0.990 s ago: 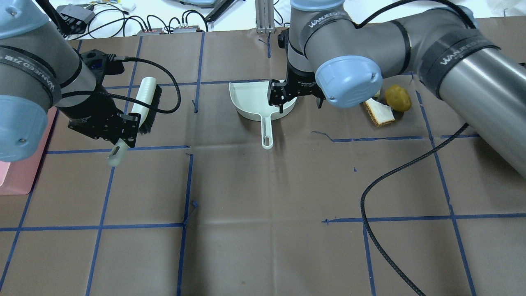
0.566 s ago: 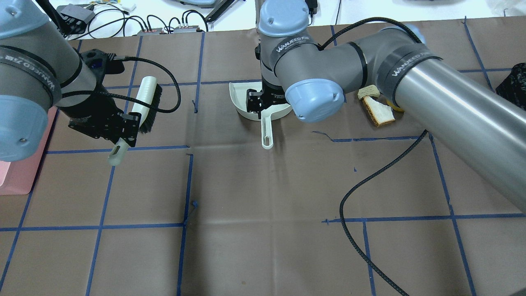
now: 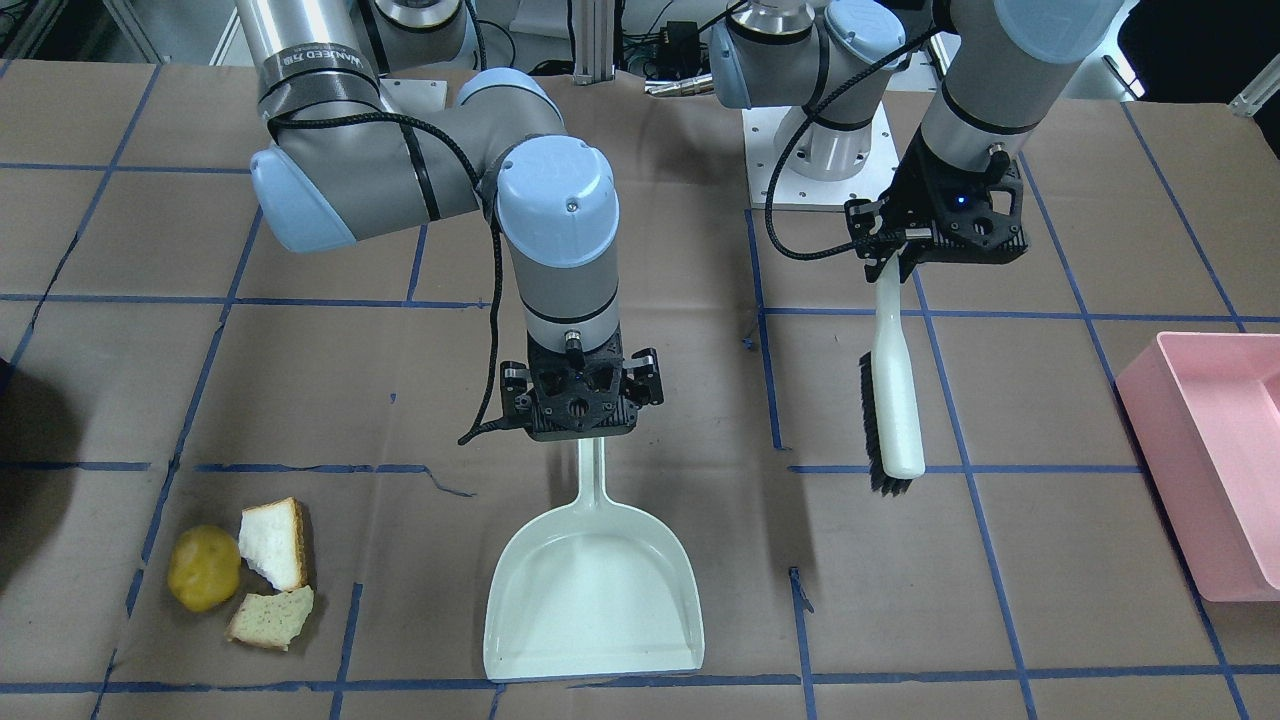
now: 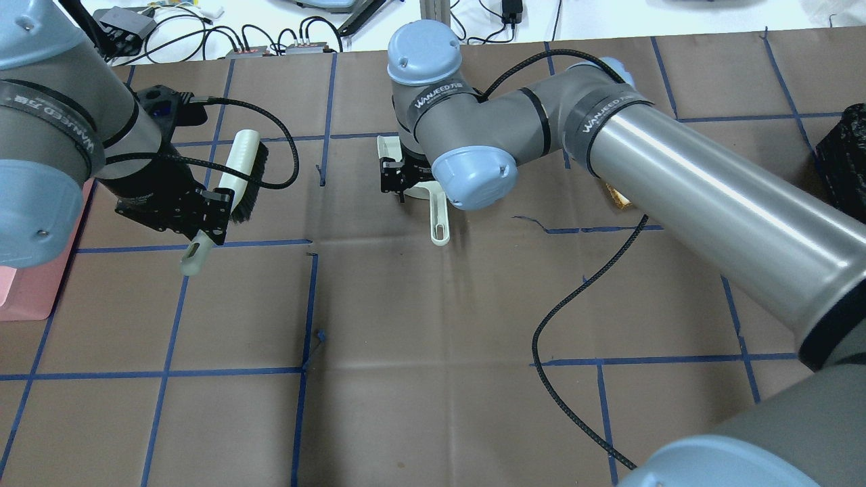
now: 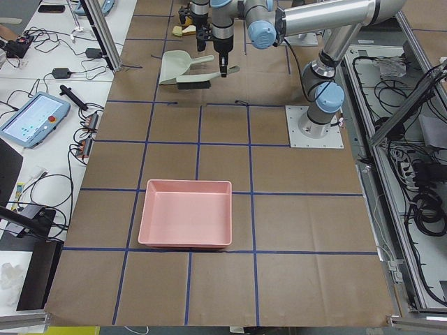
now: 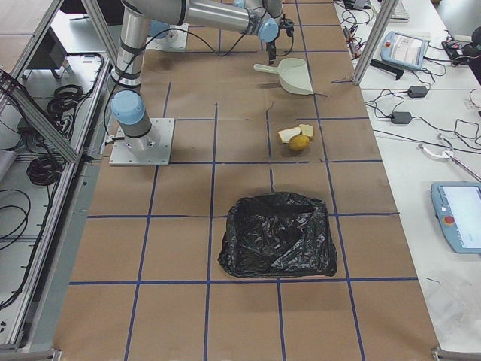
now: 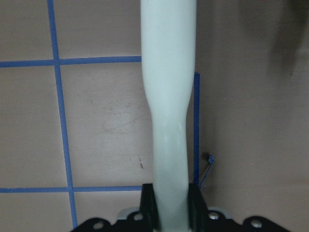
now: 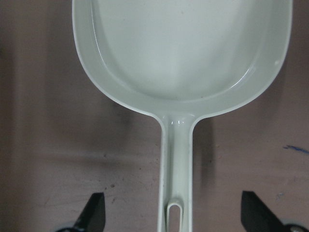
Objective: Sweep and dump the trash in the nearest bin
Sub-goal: 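Reach the right gripper to the green dustpan handle and grasp it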
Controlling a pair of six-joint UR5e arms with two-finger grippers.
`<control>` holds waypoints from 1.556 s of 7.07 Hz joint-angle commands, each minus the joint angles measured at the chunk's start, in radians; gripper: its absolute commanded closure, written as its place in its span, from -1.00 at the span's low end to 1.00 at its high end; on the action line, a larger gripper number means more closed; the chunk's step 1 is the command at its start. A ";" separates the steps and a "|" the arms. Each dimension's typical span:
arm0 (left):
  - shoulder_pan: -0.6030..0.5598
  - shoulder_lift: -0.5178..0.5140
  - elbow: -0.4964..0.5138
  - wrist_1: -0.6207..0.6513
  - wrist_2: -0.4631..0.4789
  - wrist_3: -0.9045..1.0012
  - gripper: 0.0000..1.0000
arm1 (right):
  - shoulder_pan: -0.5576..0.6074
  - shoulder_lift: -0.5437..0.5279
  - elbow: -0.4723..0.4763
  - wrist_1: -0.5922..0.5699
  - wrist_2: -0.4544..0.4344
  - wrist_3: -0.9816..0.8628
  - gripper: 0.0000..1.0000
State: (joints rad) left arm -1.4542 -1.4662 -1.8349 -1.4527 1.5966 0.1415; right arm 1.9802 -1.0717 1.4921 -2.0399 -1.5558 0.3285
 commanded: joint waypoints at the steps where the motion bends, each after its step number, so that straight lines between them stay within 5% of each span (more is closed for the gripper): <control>1: 0.000 0.000 0.000 0.002 0.000 0.003 1.00 | 0.000 0.024 0.005 -0.003 -0.003 -0.008 -1.00; 11: -0.002 -0.003 0.006 0.008 0.002 -0.019 1.00 | -0.010 0.075 0.007 -0.040 -0.052 -0.005 -0.91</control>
State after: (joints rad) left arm -1.4556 -1.4701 -1.8324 -1.4436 1.5969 0.1231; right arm 1.9733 -0.9948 1.4979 -2.0828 -1.5867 0.3229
